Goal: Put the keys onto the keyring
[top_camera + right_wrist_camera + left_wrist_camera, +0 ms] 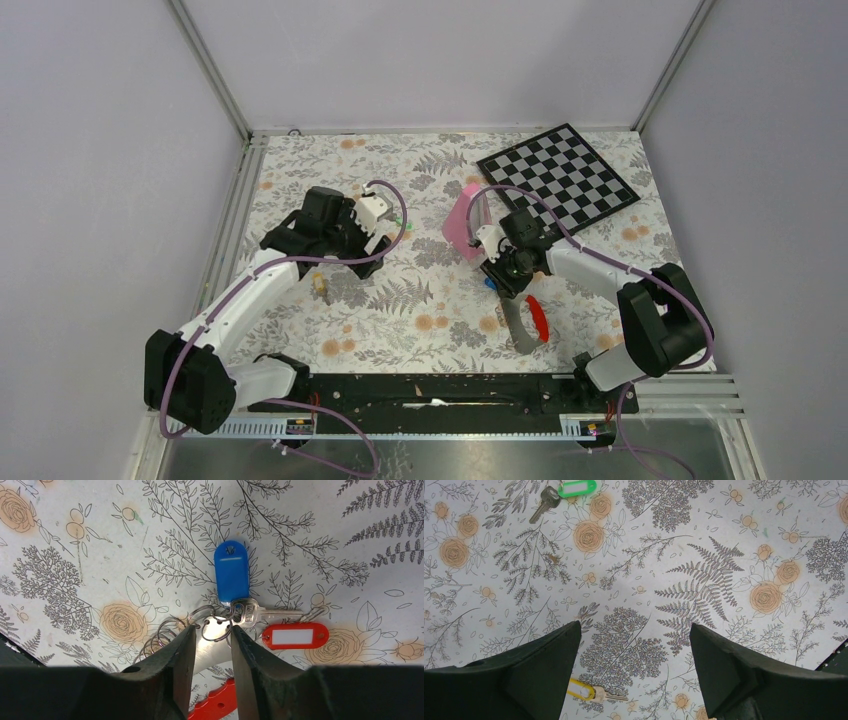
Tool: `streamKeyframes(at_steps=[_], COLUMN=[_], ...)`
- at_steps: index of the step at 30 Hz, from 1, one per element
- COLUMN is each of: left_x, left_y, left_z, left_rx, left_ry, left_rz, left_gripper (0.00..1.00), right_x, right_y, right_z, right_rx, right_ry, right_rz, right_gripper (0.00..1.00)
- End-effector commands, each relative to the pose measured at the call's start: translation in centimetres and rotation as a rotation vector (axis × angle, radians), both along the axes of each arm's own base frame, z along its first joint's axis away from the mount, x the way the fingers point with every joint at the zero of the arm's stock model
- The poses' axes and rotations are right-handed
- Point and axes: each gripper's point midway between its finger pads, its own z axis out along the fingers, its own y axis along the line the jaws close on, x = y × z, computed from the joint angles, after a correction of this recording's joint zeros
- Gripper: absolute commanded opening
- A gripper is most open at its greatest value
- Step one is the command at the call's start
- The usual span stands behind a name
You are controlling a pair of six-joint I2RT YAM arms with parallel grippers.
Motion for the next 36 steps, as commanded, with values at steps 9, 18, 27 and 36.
streamKeyframes(at_steps=[9,18,27,36], left_x=[0.3,0.4,0.5,0.5], left_y=[-0.2,-0.5,-0.4,-0.3], left_z=[1.2,1.2,1.3,1.1], left_rx=[-0.021,-0.027,-0.028,-0.021], left_ry=[-0.058,-0.050,-0.053,-0.051], left_rz=[-0.004,-0.012,-0.007,-0.006], left_gripper=[0.88,0.88,0.88,0.88], right_x=[1.2,-3.5,-5.8,-8.3], right_y=[-1.9,-0.1,0.2,0.0], right_z=[1.9,3.7,2.3,1.8], right_rx=[-0.071,0.109,0.110,0.099], right_ry=[-0.105,-0.058,0.028,0.051], right_rz=[-0.016,0.159,0.283,0.379], right_gripper=[0.39,0.47,0.46,0.51])
